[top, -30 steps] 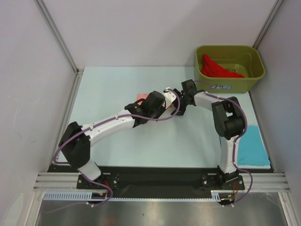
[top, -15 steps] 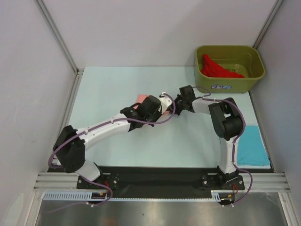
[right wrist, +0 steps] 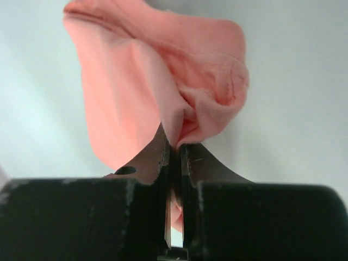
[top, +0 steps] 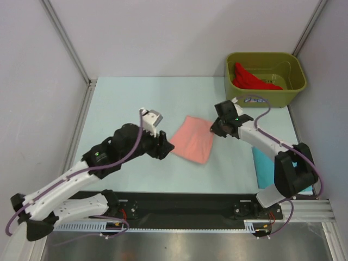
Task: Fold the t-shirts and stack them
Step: Neatly place the folded tshirt to the corner
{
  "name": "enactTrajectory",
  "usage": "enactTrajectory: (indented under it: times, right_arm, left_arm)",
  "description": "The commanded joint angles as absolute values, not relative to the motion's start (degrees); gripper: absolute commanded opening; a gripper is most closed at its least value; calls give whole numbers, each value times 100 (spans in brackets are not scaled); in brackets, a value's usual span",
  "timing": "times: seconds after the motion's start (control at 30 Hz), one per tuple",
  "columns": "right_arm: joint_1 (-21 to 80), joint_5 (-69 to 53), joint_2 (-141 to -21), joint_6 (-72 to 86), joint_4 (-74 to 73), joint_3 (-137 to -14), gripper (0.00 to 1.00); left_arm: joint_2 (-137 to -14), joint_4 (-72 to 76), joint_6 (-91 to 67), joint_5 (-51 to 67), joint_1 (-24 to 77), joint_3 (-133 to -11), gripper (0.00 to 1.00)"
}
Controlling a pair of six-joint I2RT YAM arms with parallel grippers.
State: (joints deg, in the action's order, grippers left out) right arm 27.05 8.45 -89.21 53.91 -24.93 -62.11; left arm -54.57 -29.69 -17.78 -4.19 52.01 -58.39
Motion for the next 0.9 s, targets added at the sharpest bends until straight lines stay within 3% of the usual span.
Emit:
enactTrajectory:
  times: [0.0,0.37,0.87]
  right_arm:
    - [2348,2152,-8212,5370,-3717,-5994,0]
    - [1856,3497,-7234,5371,-4693,-5880,0]
    - [1178,4157,-7743,5168,-6159,-7988,0]
  left_arm:
    - [-4670,-3233,-2698,-71,5396,-5511,61]
    - [-3683,-4113,-2215,509,5397,-5695,62]
    - [-3691,-4122,-1749,1063,5396,-5669,62]
